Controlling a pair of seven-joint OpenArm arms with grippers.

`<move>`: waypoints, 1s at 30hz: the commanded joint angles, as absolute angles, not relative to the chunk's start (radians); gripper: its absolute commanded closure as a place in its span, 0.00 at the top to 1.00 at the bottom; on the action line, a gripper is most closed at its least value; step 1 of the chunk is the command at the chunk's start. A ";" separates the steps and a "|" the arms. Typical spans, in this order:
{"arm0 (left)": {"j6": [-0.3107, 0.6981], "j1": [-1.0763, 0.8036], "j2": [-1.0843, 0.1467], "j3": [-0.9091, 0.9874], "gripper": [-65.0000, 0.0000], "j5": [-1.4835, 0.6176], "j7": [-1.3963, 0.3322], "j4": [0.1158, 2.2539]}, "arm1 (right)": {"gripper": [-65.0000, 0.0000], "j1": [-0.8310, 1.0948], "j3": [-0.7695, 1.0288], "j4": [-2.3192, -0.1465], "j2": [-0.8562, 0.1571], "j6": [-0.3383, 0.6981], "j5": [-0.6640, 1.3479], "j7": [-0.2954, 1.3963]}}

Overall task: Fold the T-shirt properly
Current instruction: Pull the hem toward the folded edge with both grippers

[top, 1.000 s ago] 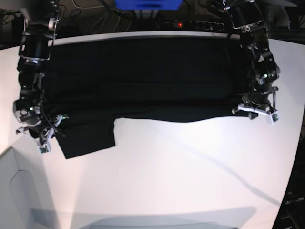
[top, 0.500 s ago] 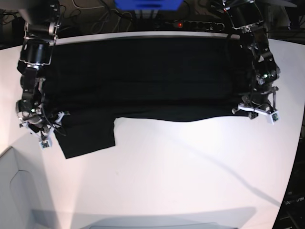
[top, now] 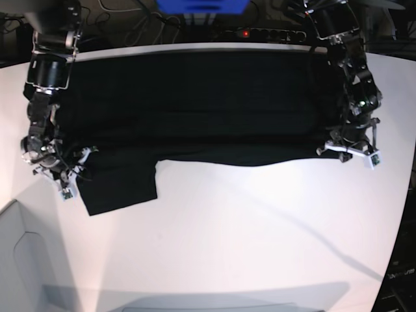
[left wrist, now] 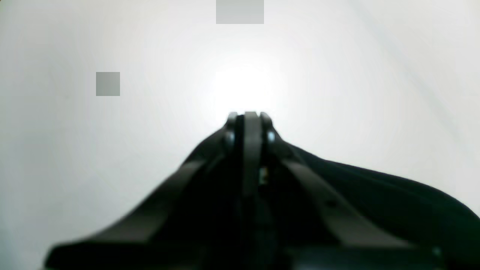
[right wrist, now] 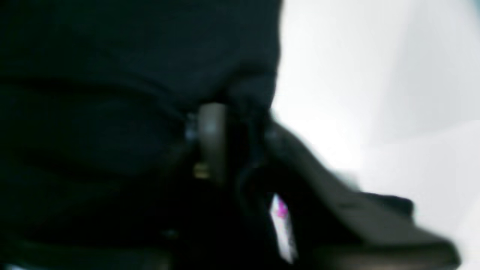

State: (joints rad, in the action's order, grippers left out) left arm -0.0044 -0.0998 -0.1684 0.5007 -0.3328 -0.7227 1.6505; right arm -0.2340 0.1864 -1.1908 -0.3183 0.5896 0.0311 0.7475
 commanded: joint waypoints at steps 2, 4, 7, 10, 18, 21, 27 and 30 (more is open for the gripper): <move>-0.005 -0.088 -0.180 0.504 0.00 -0.332 -0.702 1.672 | 0.00 -0.242 0.186 -1.193 -0.331 0.610 0.004 0.779; -0.005 -0.088 -0.180 0.504 0.00 -0.332 -0.702 1.672 | 0.00 -0.242 0.186 -1.199 -0.332 0.610 0.004 0.777; -0.005 -0.088 -0.180 0.504 0.00 -0.332 -0.702 1.672 | 0.00 -0.243 0.188 -1.242 -0.337 0.610 0.004 0.774; -0.005 -0.088 -0.180 0.504 0.00 -0.332 -0.702 1.684 | 0.00 -0.240 0.206 -1.351 -0.338 0.610 0.004 0.780; -0.005 -0.113 -0.180 0.504 0.00 -0.332 -0.702 1.797 | 0.00 -0.163 0.289 -1.612 -0.332 0.610 0.002 0.782; -0.005 -0.134 -0.180 0.504 0.00 -0.335 -0.702 1.831 | 0.00 -0.107 0.311 -1.713 -0.331 0.610 0.002 0.782; -0.005 -0.182 -0.180 0.504 0.00 -0.340 -0.702 1.891 | 0.00 -0.019 0.390 -1.894 -0.288 0.685 0.005 0.779; -0.005 -0.203 -0.180 0.504 0.00 -0.340 -0.700 1.919 | 0.00 0.015 0.450 -1.971 -0.240 0.698 0.005 0.779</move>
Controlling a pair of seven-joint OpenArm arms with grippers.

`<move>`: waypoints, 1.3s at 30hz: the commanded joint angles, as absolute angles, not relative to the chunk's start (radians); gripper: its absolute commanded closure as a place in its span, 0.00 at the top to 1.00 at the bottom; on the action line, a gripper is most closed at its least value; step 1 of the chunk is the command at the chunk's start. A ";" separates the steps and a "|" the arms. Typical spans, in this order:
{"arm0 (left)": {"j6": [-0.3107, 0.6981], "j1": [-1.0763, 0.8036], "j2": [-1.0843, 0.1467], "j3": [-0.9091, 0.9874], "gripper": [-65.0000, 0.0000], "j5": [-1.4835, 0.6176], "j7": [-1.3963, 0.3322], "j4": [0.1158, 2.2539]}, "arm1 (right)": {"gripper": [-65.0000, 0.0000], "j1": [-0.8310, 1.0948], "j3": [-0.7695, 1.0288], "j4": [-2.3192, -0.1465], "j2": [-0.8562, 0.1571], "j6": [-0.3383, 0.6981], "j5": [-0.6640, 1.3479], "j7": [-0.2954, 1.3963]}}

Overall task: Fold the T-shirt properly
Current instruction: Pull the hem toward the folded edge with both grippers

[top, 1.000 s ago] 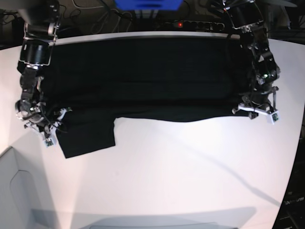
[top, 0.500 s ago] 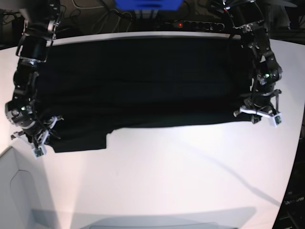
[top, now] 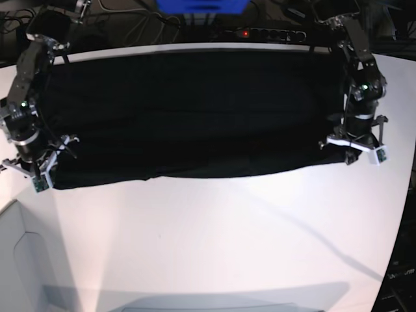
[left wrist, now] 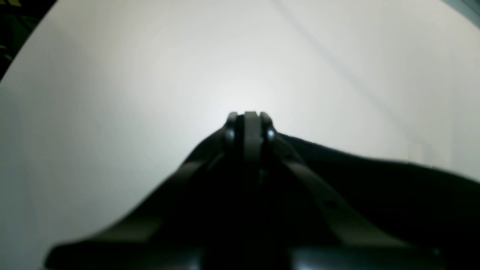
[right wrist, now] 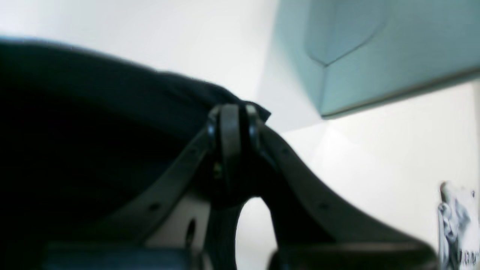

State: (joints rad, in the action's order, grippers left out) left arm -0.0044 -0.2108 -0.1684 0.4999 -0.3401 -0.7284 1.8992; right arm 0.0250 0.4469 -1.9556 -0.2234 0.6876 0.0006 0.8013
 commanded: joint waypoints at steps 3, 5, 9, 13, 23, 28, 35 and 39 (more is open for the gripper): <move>-0.005 -0.220 -0.180 0.506 0.00 -0.334 -0.696 1.940 | 0.00 0.044 0.499 -2.003 -0.205 0.698 0.005 0.776; 0.001 -0.239 -0.182 0.532 0.00 -0.338 -0.696 1.946 | 0.00 0.065 0.526 -2.003 -0.197 0.698 0.004 0.774; 0.004 -0.243 -0.180 0.582 0.00 -0.340 -0.702 1.943 | 0.00 0.101 0.550 -2.002 -0.200 0.698 0.004 0.773; 0.004 -0.243 -0.188 0.584 0.00 -0.341 -0.702 1.948 | 0.00 0.140 0.561 -2.002 -0.205 0.698 0.004 0.773; 0.005 -0.366 -0.180 0.575 0.00 -0.341 -0.702 1.949 | 0.00 0.245 0.562 -2.002 -0.205 0.698 0.001 0.763; 0.005 -0.429 -0.180 0.575 0.00 -0.341 -0.702 1.945 | 0.00 0.303 0.582 -2.002 -0.200 0.698 0.001 0.702; 0.005 -0.493 -0.179 0.524 0.00 -0.340 -0.702 1.939 | 0.00 0.349 0.582 -2.000 -0.203 0.698 -0.001 0.700; 0.005 -0.526 -0.179 0.493 0.00 -0.332 -0.697 1.933 | 0.00 0.367 0.582 -2.000 -0.205 0.698 -0.001 0.704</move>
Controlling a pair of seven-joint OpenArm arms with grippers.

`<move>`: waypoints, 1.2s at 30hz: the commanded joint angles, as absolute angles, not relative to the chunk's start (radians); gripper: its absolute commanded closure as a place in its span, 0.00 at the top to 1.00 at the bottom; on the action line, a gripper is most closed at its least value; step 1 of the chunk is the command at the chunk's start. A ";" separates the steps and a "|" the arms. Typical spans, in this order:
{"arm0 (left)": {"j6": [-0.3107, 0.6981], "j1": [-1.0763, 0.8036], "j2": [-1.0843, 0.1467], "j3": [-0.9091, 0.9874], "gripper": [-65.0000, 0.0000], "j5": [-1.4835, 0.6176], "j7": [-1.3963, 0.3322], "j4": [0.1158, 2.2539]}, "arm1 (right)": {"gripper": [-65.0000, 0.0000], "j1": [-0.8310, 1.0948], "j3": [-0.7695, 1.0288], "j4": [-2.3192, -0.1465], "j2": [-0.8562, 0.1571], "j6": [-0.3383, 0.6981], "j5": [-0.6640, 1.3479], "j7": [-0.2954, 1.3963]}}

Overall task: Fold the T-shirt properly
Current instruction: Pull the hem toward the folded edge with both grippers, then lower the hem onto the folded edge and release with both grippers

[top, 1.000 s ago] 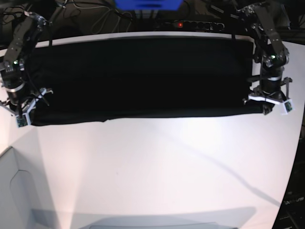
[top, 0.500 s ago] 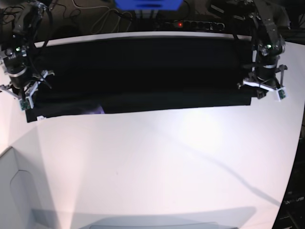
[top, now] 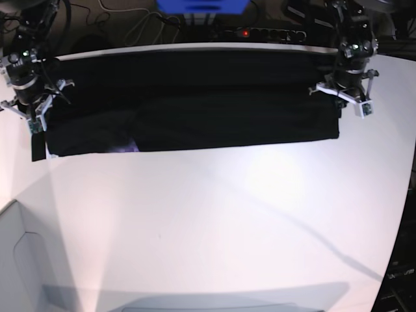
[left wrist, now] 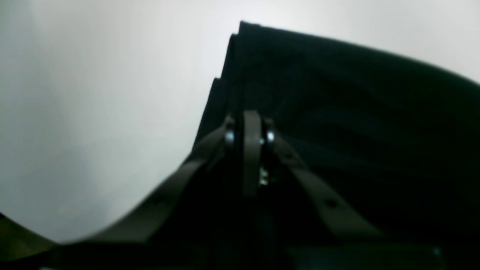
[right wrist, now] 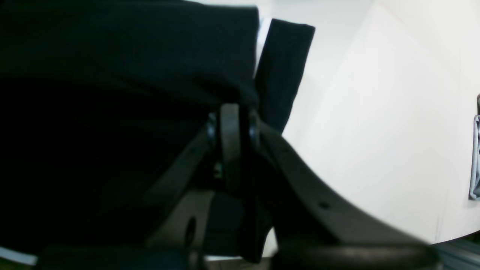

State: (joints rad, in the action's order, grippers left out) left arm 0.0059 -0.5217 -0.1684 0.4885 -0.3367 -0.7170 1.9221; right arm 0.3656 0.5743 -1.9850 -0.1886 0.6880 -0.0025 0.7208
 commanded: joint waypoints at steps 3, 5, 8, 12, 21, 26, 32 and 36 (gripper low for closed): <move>0.005 -0.526 -0.182 0.495 0.00 -0.334 -0.694 1.885 | 0.00 0.403 0.578 -2.000 -0.205 0.698 -0.001 0.702; 0.005 -0.522 -0.188 0.493 0.00 -0.340 -0.694 1.853 | 0.00 0.417 0.576 -2.000 -0.202 0.698 -0.001 0.702; 0.005 -0.522 -0.186 0.492 0.00 -0.341 -0.694 1.842 | 0.00 0.444 0.575 -2.002 -0.200 0.698 -0.001 0.700; 0.005 -0.521 -0.186 0.492 0.00 -0.341 -0.693 1.840 | 0.00 0.470 0.575 -2.005 -0.203 0.698 0.001 0.700; 0.005 -0.499 -0.191 0.495 0.00 -0.332 -0.693 1.840 | 0.00 0.478 0.572 -1.966 -0.208 0.698 0.001 0.700; 0.005 -0.493 -0.191 0.492 0.00 -0.332 -0.693 1.837 | 0.00 0.444 0.565 -1.848 -0.234 0.698 0.001 0.679; 0.005 -0.492 -0.191 0.487 0.00 -0.332 -0.693 1.837 | 0.02 0.437 0.559 -1.779 -0.255 0.698 -0.001 0.654; 0.005 -0.475 -0.191 0.486 0.00 -0.332 -0.693 1.804 | 0.23 0.437 0.559 -1.779 -0.260 0.698 -0.001 0.656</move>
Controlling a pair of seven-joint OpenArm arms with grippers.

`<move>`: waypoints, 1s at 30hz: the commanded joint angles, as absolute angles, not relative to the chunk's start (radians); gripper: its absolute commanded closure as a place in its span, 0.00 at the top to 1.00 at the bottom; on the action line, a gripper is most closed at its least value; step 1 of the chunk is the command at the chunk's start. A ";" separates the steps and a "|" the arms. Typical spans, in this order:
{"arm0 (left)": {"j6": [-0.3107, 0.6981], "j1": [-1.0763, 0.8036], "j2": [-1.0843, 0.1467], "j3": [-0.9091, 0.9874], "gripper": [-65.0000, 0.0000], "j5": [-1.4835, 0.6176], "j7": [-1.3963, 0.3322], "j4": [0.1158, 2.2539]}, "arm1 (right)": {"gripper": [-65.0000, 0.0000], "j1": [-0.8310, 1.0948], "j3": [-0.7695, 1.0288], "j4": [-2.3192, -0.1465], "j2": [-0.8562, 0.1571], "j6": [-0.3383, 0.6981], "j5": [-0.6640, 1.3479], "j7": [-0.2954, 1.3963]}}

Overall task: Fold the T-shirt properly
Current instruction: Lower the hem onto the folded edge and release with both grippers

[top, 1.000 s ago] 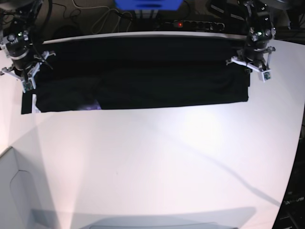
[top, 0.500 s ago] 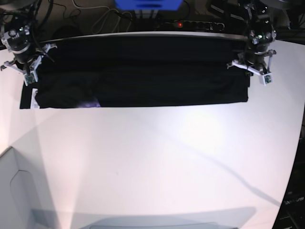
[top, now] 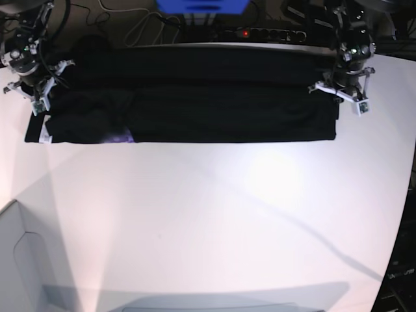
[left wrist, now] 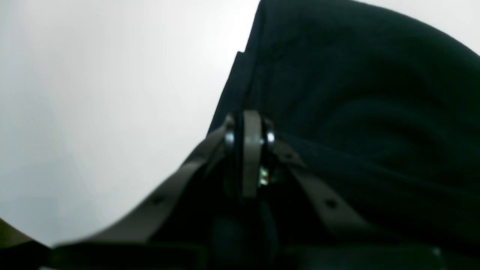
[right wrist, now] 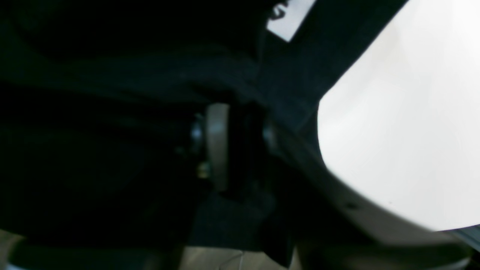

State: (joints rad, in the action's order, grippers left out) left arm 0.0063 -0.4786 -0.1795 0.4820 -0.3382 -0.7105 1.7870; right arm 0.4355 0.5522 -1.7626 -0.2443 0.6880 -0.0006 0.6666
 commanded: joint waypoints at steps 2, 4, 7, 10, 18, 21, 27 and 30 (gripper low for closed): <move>0.005 -0.467 -0.191 0.486 0.00 -0.332 -0.693 1.779 | 0.35 0.437 0.564 -1.781 -0.260 0.698 -0.001 0.657; 0.005 -0.464 -0.191 0.486 0.00 -0.332 -0.693 1.768 | 0.44 0.440 0.565 -1.782 -0.262 0.698 -0.001 0.654; 0.005 -0.463 -0.191 0.486 0.00 -0.340 -0.693 1.768 | 0.50 0.438 0.602 -1.802 -0.262 0.698 -0.001 0.653; 0.005 -0.461 -0.191 0.486 0.00 -0.340 -0.696 1.770 | 0.51 0.437 0.661 -1.865 -0.243 0.698 0.001 0.653; 0.005 -0.466 -0.191 0.487 0.06 -0.341 -0.702 1.779 | 0.51 0.406 0.648 -1.983 -0.189 0.698 0.001 0.661; 0.005 -0.469 -0.191 0.487 0.24 -0.341 -0.702 1.781 | 0.51 0.398 0.619 -1.977 -0.166 0.698 0.001 0.662; 0.005 -0.470 -0.191 0.495 0.42 -0.341 -0.702 1.781 | 0.51 0.395 0.545 -1.888 -0.156 0.698 0.001 0.656; 0.005 -0.470 -0.191 0.496 0.42 -0.341 -0.702 1.782 | 0.51 0.372 0.542 -1.827 -0.156 0.698 0.001 0.653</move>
